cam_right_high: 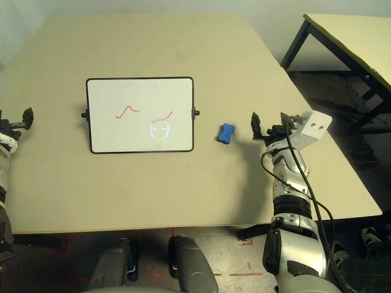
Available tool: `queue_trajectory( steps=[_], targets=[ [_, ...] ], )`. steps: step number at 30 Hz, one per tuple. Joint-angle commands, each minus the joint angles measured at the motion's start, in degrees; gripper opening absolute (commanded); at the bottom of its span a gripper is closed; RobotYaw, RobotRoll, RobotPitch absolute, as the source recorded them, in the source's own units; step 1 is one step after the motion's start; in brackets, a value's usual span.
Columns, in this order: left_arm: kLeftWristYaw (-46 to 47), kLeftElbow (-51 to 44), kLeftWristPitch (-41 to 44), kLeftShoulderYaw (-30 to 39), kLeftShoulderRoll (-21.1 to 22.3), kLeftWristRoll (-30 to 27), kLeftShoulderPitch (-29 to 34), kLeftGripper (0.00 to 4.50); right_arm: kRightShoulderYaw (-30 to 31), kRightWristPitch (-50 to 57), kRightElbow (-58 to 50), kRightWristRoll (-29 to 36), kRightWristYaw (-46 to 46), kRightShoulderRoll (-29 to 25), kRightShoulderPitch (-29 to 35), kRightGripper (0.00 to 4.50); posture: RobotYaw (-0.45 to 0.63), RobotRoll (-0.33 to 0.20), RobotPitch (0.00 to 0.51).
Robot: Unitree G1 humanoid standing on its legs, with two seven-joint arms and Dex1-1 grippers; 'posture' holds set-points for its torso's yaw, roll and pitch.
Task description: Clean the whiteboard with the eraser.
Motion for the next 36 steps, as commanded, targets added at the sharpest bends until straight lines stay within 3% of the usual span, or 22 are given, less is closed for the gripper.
queue_trajectory(
  steps=[1, 7, 9, 13, 16, 21, 27, 36],
  targets=[
    [0.1, 0.7, 0.0, -0.2, -0.5, 0.2, 0.0, 4.5, -0.2, 0.9, -0.8, 0.6, 0.0, 0.6, 0.9, 4.46, -0.06, 0.0, 0.126],
    [-0.5, -0.5, 0.6, -1.1, -1.8, 0.3, -0.8, 4.5, -0.4, 3.1, -4.8, 0.6, -1.3, 0.4, 2.6, 4.46, -0.08, 0.0, 0.127],
    [-2.3, -2.0, 1.6, -1.9, -1.6, 0.2, -2.5, 4.5, -0.7, 8.4, -9.2, 0.2, -4.0, -0.6, 3.4, 4.46, -0.09, 0.0, 0.126],
    [-11.0, -6.5, 6.0, -3.7, -0.5, -1.1, -6.1, 4.5, -0.1, 29.1, -25.3, 1.9, -7.8, -2.2, 6.0, 4.46, -0.09, 0.0, 0.118],
    [-19.3, -14.3, 13.8, -6.1, 0.4, -3.0, -7.7, 4.5, 1.1, 48.3, -37.7, 4.1, -9.7, -3.8, 6.1, 4.46, -0.1, 0.0, 0.114],
    [-29.2, -29.4, 27.6, -11.1, 1.8, -5.8, -6.7, 4.5, 2.7, 73.1, -48.2, 6.3, -12.6, -3.9, 1.4, 4.46, -0.1, 0.0, 0.104],
    [-33.5, -42.8, 38.2, -15.7, 0.5, -8.1, -4.0, 4.5, 5.2, 85.1, -48.2, 4.5, -16.3, 0.7, -5.3, 4.46, -0.1, 0.0, 0.087],
    [-35.8, -49.8, 42.8, -20.6, -1.8, -7.5, -1.1, 4.5, 8.3, 85.4, -39.8, 1.0, -17.6, 4.9, -9.1, 4.46, -0.08, 0.0, 0.088]
  ],
)
